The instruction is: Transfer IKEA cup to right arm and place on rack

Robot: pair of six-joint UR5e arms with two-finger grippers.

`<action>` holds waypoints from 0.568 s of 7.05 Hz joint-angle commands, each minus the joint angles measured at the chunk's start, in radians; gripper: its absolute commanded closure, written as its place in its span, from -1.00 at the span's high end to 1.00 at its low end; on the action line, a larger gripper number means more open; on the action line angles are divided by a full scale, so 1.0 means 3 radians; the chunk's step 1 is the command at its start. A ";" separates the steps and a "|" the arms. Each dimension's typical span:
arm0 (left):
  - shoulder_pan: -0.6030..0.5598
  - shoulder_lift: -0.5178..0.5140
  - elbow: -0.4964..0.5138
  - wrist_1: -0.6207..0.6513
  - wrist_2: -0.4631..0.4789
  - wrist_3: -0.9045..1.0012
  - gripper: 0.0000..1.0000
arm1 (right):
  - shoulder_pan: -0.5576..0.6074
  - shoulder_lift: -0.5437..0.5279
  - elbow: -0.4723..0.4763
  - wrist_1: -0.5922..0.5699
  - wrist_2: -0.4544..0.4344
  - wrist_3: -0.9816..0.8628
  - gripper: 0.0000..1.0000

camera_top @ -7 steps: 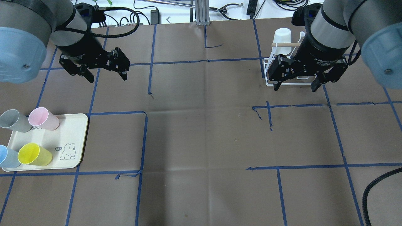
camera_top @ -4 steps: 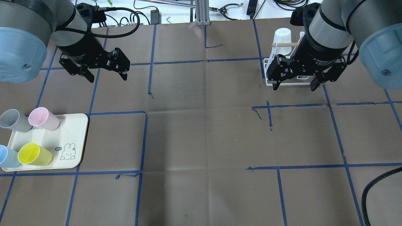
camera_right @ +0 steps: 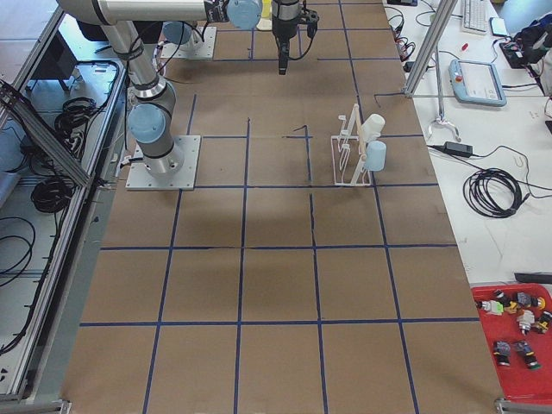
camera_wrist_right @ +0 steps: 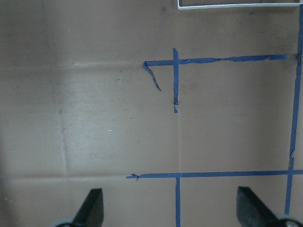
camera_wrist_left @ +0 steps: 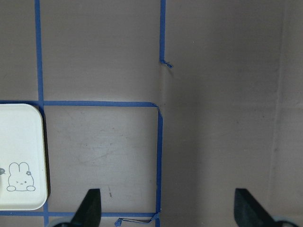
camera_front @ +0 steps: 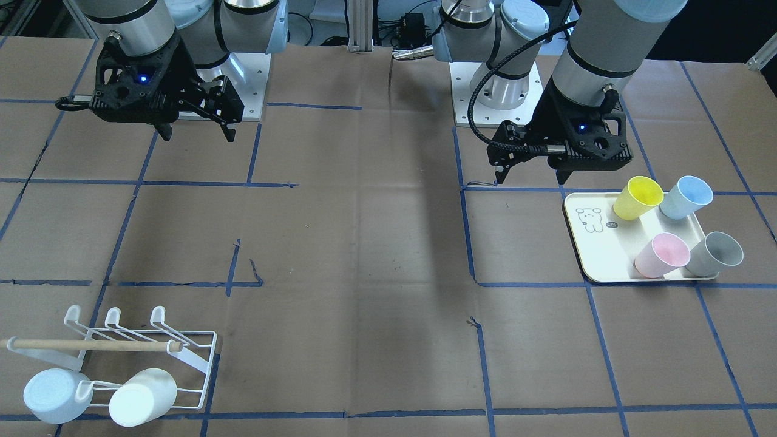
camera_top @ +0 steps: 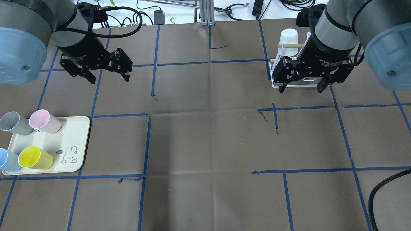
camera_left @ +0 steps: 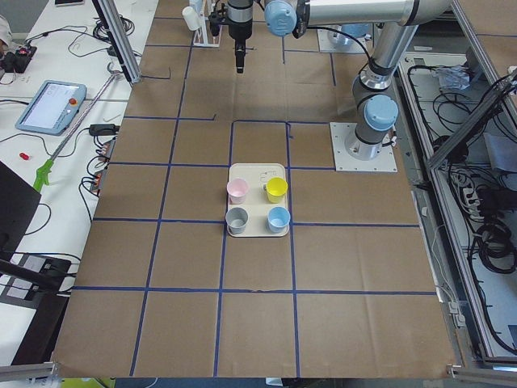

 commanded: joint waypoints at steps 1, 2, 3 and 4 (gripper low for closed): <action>0.0000 0.0008 0.0000 0.0000 0.0010 0.0004 0.98 | 0.0000 0.0007 -0.0005 -0.0065 -0.0008 -0.0004 1.00; 0.0000 0.0008 0.0000 0.0000 0.0015 0.0004 0.98 | -0.0005 0.0007 -0.0010 -0.0060 -0.0013 -0.0009 1.00; 0.0000 0.0003 0.0000 0.0000 0.0046 0.0024 0.98 | 0.0000 0.0012 0.0000 -0.0065 -0.0135 -0.0010 1.00; 0.0000 -0.0007 0.0000 0.0000 0.0041 0.0045 0.98 | 0.0000 0.0007 -0.0005 -0.0065 -0.0146 -0.0010 1.00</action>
